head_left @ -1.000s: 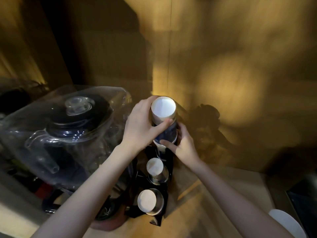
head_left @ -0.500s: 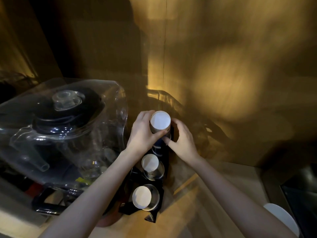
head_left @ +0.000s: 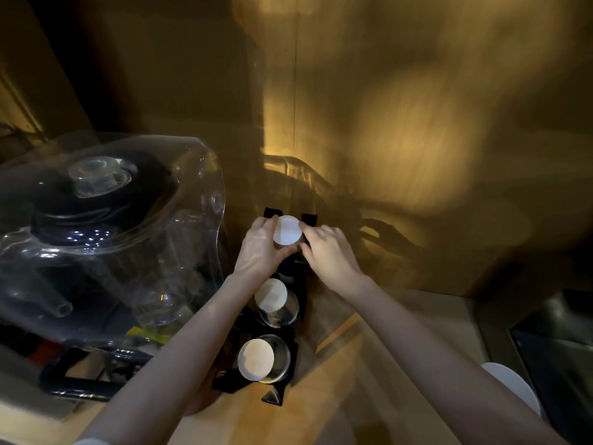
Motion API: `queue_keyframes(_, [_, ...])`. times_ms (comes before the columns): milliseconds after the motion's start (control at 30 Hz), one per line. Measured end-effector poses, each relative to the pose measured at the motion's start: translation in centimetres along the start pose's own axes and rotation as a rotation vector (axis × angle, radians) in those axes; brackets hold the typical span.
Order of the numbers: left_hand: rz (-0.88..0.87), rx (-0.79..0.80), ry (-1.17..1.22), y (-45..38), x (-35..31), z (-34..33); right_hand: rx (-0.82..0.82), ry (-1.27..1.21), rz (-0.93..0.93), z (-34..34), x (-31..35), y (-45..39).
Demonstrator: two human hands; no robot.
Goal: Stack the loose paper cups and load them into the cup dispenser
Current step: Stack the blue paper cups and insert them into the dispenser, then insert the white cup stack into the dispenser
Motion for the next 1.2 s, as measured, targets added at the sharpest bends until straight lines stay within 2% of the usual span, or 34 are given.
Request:
queue_keyframes(200, [-0.004, 0.066, -0.128, -0.4, 0.0, -0.8, 0.105, 0.151, 0.034, -0.6, 0.3, -0.1])
queue_keyframes(300, [-0.035, 0.047, -0.241, -0.3, -0.9, -1.0, 0.182, 0.153, 0.013, 0.2, -0.4, 0.3])
queue_keyframes(400, [-0.199, -0.008, -0.353, 0.5, -4.0, -1.7, 0.236, 0.103, -0.069, 1.5, -1.8, 2.0])
queue_keyframes(500, [-0.432, 0.049, -0.347, 2.4, -8.2, -4.6, 0.214, 0.16, -0.127, 3.2, -4.1, 4.9])
queue_keyframes(567, [-0.523, 0.104, -0.351, 3.8, -10.6, -7.0, 0.238, 0.19, -0.195, 3.8, -6.5, 7.5])
queue_keyframes(933, [-0.693, 0.454, -0.378, 13.1, -17.8, -22.0, 0.309, 0.237, -0.778, 4.2, -21.2, 27.7])
queue_keyframes(1033, [-0.638, 0.557, -0.304, 15.4, -18.9, -25.4, 0.274, 0.141, -0.915, 4.3, -23.1, 32.2])
queue_keyframes(1200, [-0.285, 0.796, -0.017, 18.2, -18.7, -30.7, 0.105, -0.266, -1.215, 3.1, -25.1, 37.1])
Point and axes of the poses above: each hand's wrist, its own y-axis away from the middle knuckle, its own z-axis out of the back of the hand, x = y × z, the point moved 9 cm from there along -y, towards the middle knuckle, and after that the axes turned 3 degrees about -x, right-handed, at the moved point
